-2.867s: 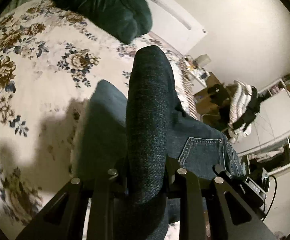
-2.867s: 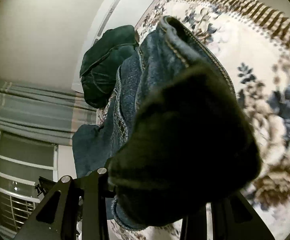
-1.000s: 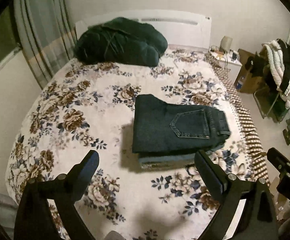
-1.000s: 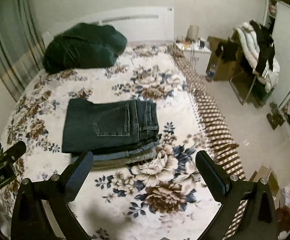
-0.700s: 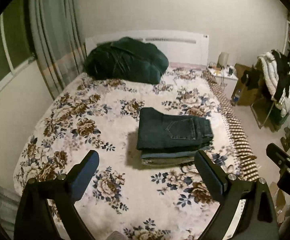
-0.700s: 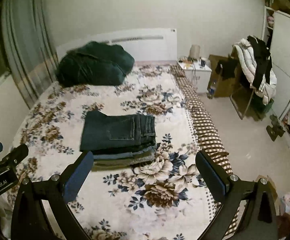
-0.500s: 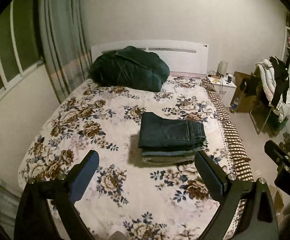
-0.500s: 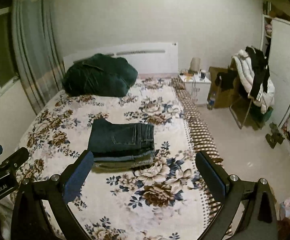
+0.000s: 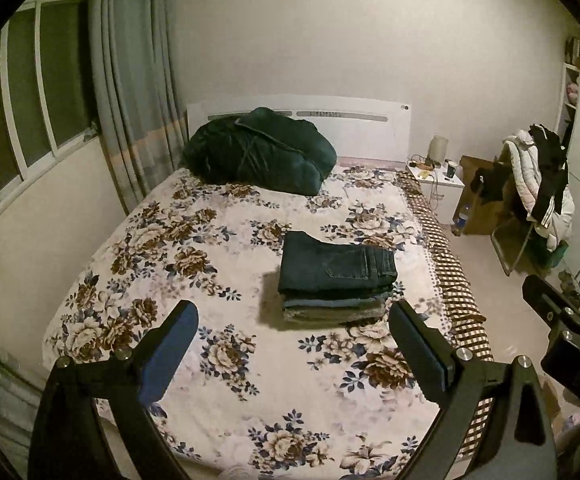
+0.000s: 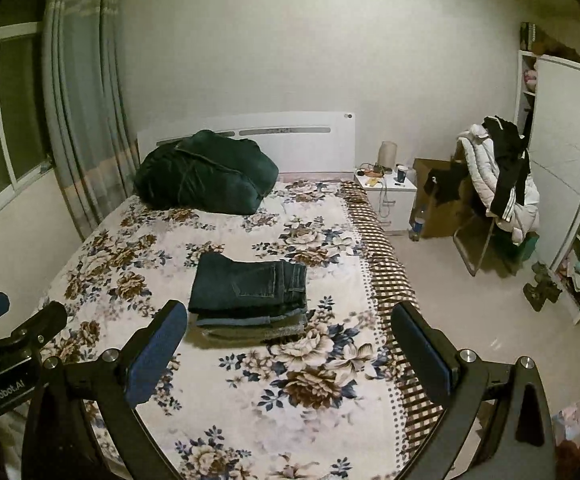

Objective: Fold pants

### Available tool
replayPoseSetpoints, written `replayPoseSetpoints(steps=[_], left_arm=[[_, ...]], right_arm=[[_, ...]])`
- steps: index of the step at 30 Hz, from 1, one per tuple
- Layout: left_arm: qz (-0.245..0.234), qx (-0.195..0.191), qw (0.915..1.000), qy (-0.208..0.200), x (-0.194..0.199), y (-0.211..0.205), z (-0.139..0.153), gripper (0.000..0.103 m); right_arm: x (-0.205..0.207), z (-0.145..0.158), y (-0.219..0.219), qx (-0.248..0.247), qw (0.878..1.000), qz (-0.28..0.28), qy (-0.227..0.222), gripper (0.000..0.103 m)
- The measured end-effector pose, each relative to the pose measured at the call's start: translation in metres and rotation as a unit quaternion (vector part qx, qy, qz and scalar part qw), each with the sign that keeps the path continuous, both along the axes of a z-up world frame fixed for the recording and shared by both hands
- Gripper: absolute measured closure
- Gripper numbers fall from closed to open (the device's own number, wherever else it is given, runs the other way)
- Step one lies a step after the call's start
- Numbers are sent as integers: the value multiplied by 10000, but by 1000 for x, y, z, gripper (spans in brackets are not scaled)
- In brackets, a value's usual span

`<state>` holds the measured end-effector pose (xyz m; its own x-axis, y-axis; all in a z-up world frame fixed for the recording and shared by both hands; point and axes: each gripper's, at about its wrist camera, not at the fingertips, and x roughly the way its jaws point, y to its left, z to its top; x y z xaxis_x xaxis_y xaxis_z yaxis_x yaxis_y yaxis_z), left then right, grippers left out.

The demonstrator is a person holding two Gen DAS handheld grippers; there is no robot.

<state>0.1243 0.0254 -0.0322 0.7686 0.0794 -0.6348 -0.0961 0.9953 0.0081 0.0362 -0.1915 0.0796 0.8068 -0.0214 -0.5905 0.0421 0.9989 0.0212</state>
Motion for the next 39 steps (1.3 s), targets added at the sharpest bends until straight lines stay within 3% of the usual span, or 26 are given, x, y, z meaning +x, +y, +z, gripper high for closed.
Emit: replayPoseSetpoints(steps=[3,39], left_arm=[[-4,-8,10000,-7,-3,3,1,0],[71,16,10000,8,-13,13,10,0]], right_arm=[[-1,3,4,-13,10000,-3,-5,0],[2,5,6,107,9997,199,126,0]])
